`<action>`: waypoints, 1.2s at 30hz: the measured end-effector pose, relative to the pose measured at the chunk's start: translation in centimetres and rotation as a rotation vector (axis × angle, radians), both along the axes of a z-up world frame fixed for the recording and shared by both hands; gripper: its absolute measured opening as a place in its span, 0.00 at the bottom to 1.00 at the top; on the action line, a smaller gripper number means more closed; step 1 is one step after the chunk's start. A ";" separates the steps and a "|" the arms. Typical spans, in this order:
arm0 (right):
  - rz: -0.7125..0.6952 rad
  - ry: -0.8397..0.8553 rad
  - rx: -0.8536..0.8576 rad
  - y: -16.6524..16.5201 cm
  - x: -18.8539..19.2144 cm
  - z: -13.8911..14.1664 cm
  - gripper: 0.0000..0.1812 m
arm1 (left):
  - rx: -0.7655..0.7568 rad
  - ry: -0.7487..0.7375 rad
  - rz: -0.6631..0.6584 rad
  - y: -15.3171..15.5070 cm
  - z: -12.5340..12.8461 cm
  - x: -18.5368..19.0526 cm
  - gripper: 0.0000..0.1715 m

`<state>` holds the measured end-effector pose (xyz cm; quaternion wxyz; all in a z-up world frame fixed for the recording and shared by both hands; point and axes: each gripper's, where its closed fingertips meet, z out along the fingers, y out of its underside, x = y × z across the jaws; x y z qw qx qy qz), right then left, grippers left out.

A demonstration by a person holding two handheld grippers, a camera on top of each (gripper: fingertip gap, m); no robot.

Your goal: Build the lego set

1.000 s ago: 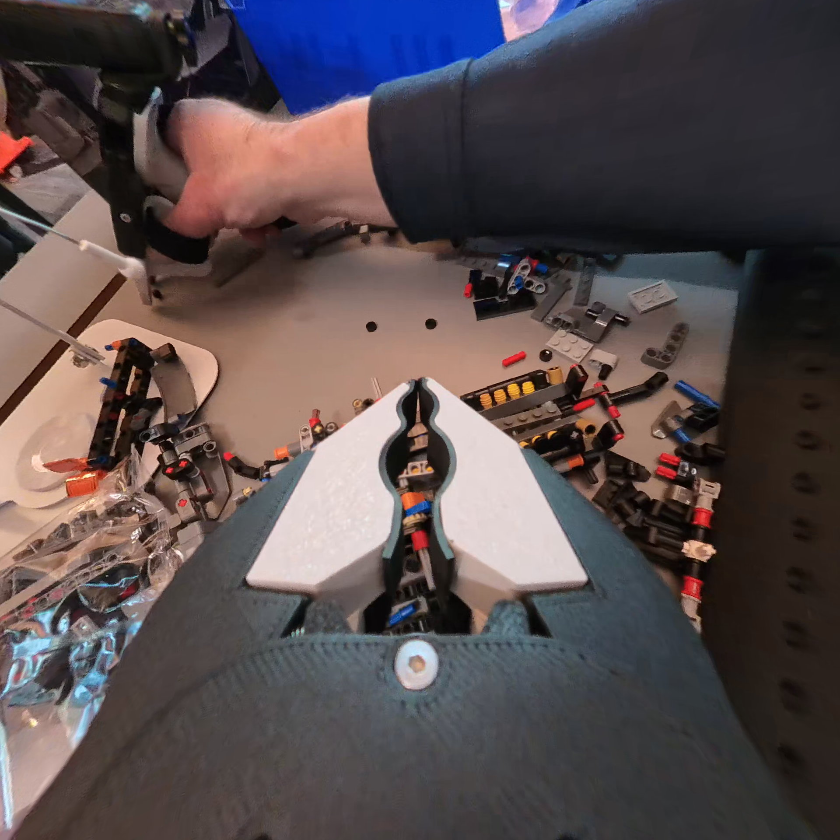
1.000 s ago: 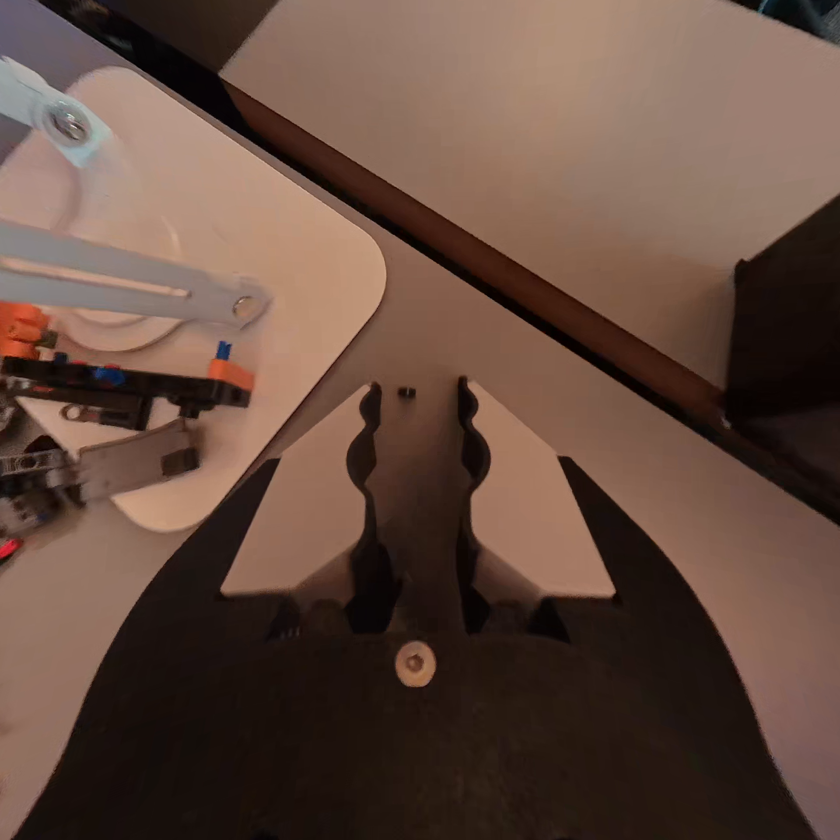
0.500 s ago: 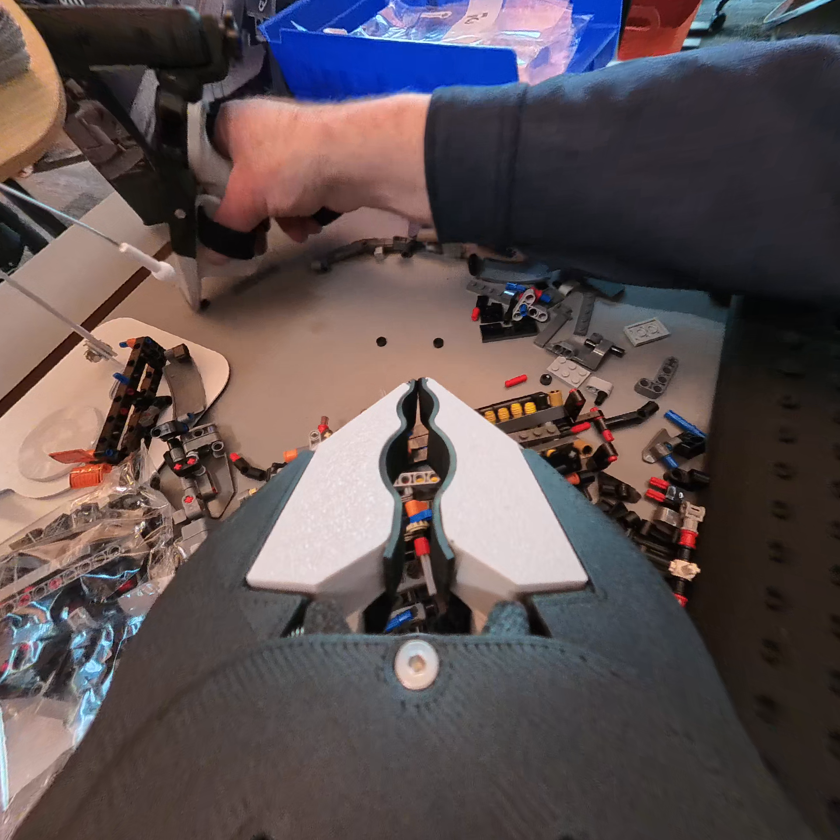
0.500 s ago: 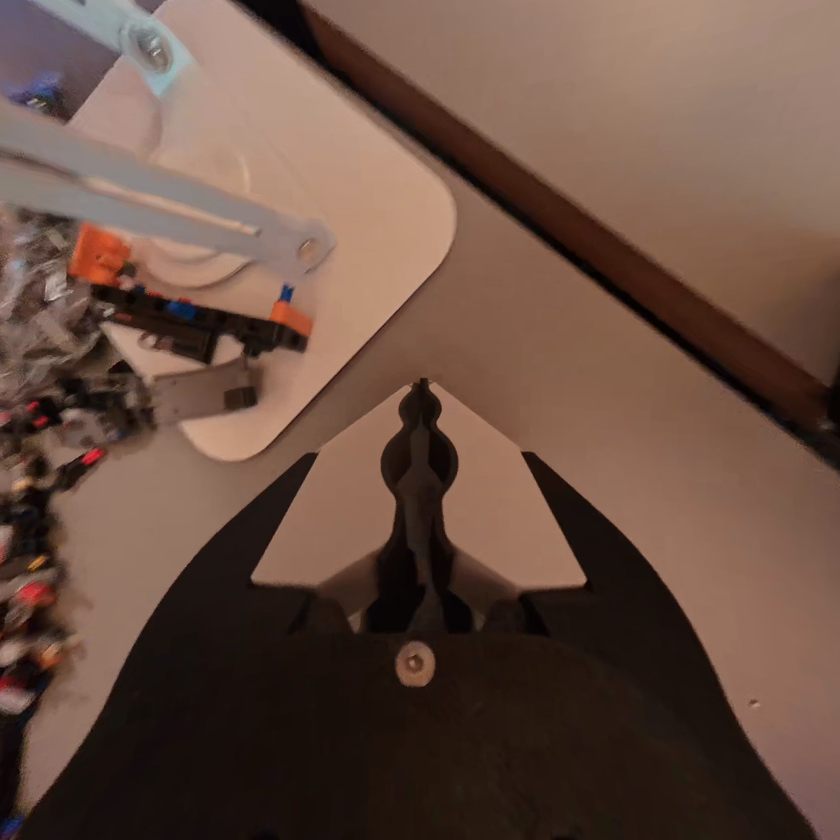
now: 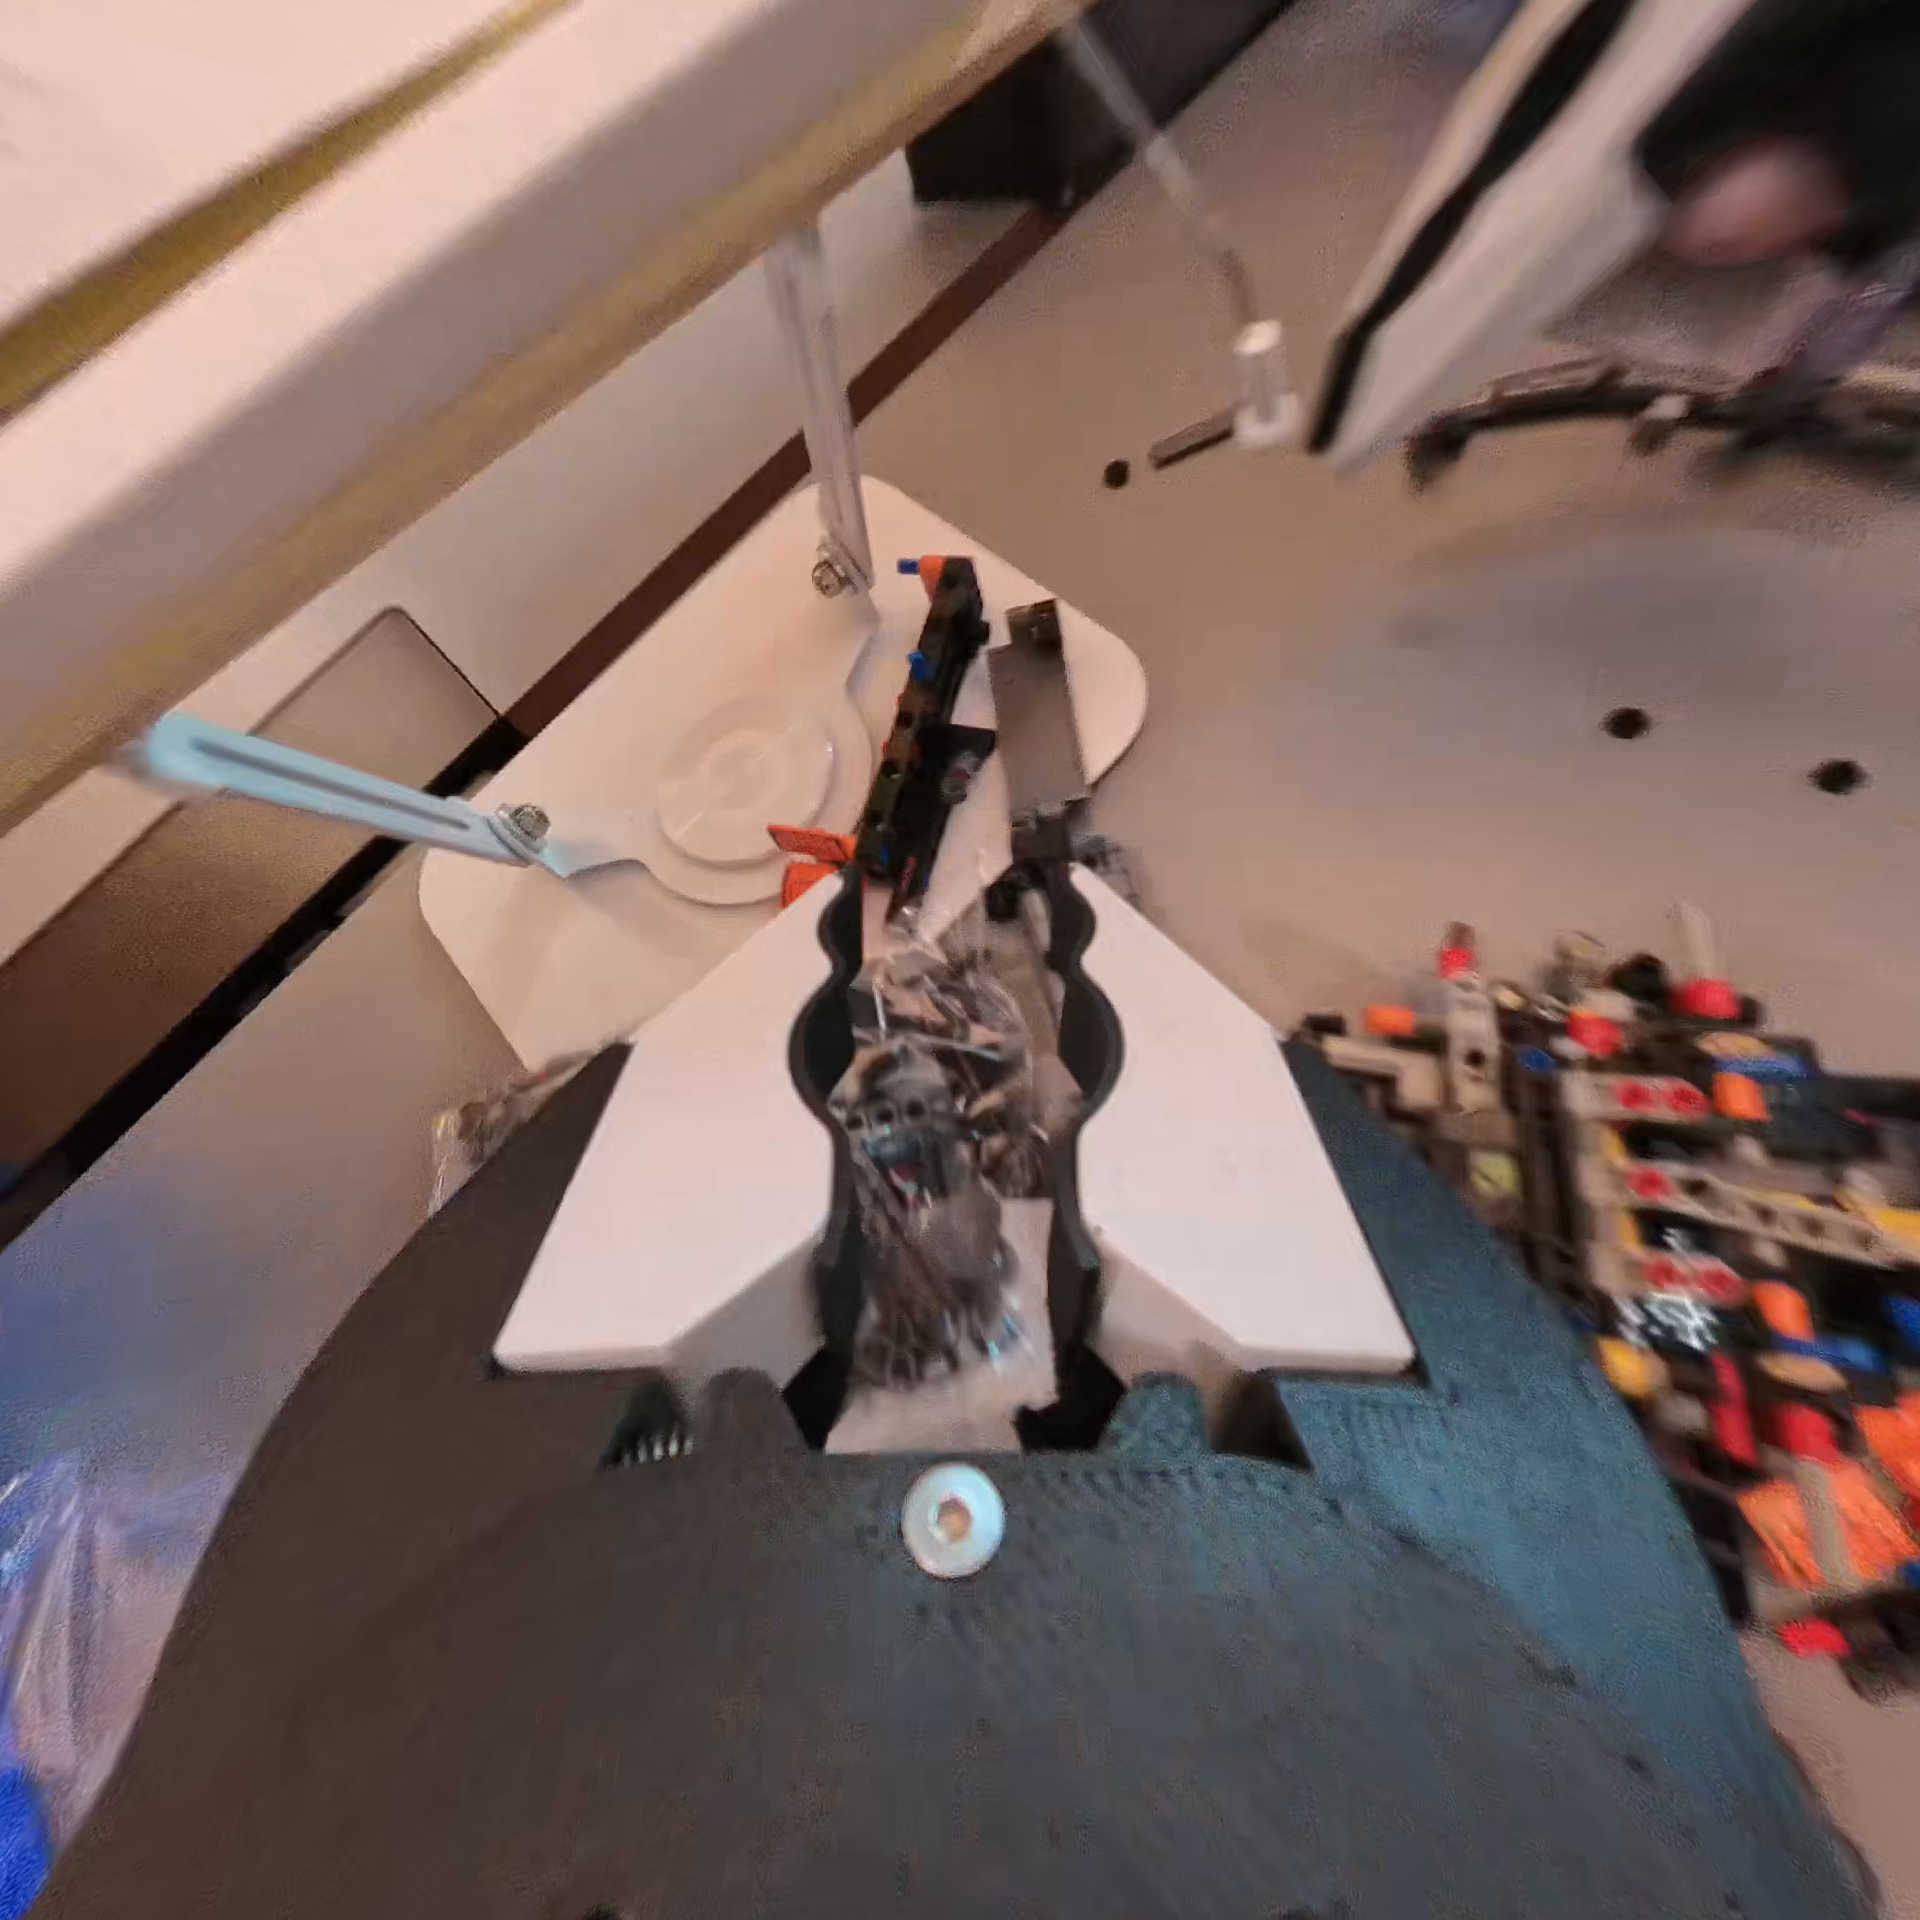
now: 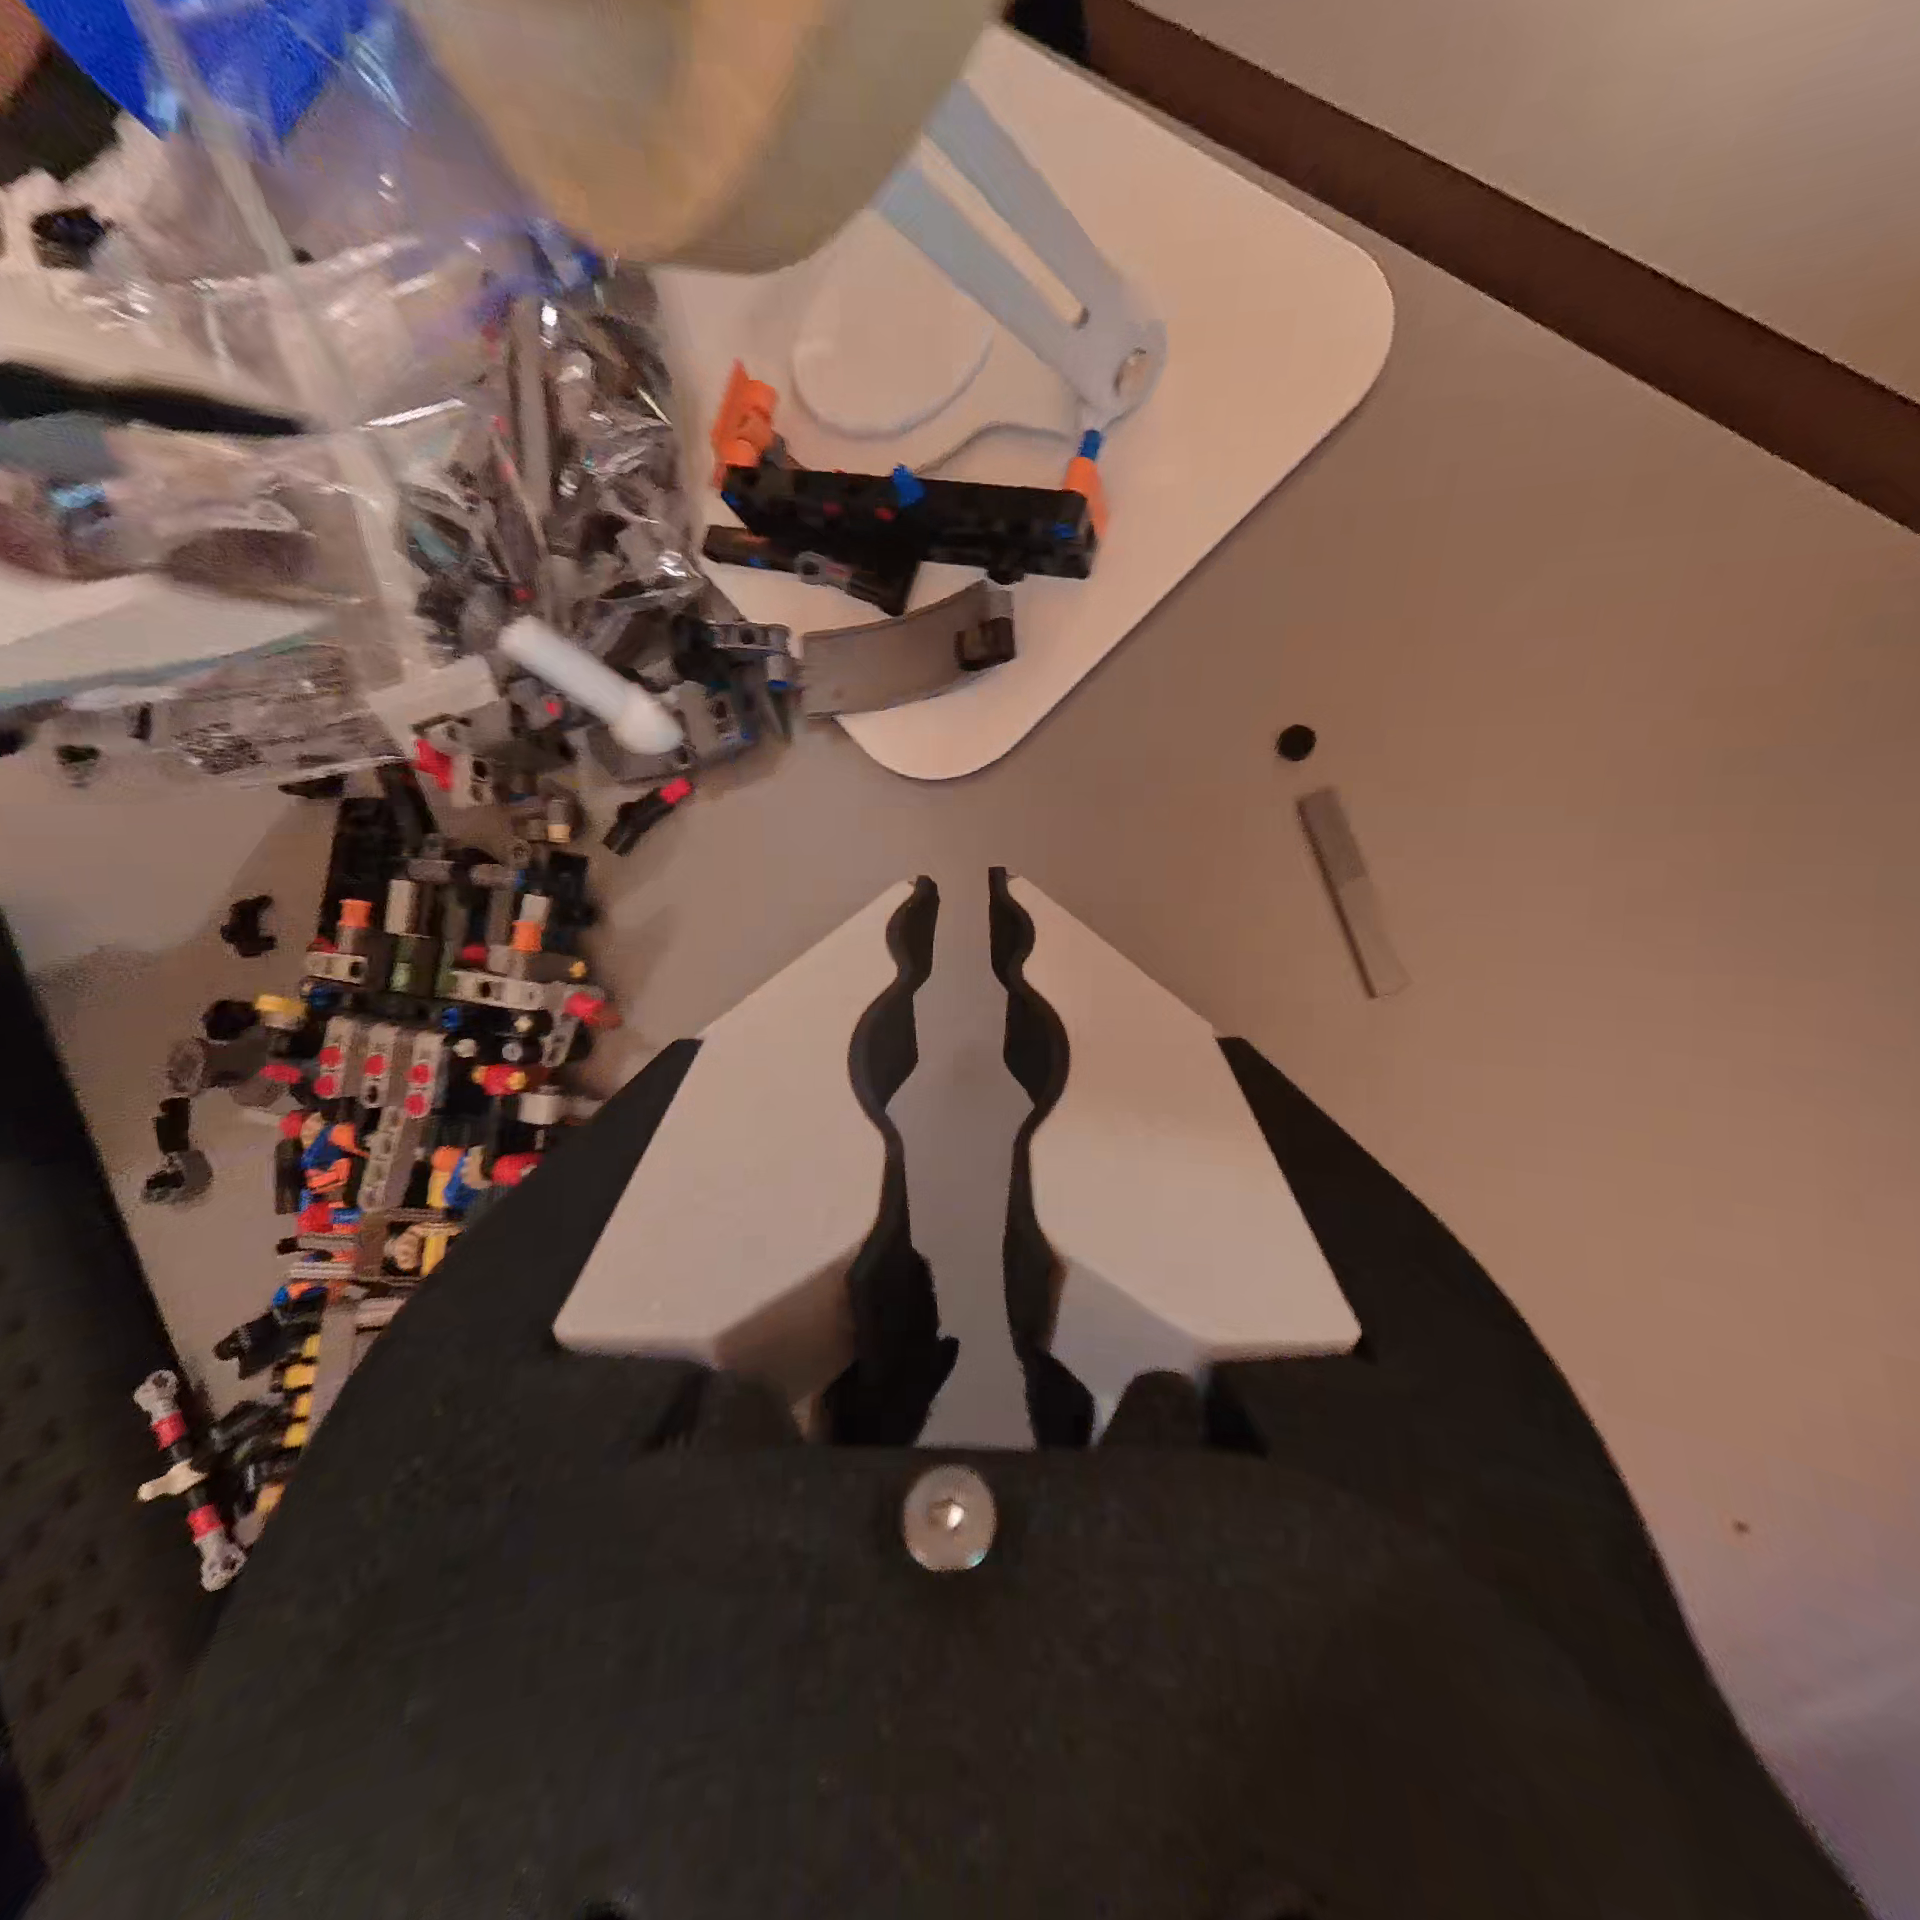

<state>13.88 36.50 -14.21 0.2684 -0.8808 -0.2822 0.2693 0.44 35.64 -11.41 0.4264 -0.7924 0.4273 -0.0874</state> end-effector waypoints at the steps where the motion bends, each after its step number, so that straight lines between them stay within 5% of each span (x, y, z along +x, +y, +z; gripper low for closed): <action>1: 0.001 0.004 0.005 -0.7 -0.1 0.1 0.04 | -0.014 0.018 0.006 1.3 -0.6 0.3 0.19; 10: 0.013 0.009 0.128 -3.4 0.3 0.3 0.03 | -0.169 0.389 0.021 5.4 -5.7 1.6 0.15; 19: 0.016 0.055 0.153 -3.5 1.1 0.9 0.03 | -0.154 0.256 -0.003 6.7 -6.1 3.8 0.04; 24: 0.015 0.067 0.160 -3.7 1.4 0.8 0.03 | -0.130 0.259 -0.007 6.2 -7.0 3.5 0.07; 36: 0.059 0.117 0.227 -4.5 1.1 1.9 0.05 | -0.127 0.214 -0.119 1.9 -5.8 3.3 0.03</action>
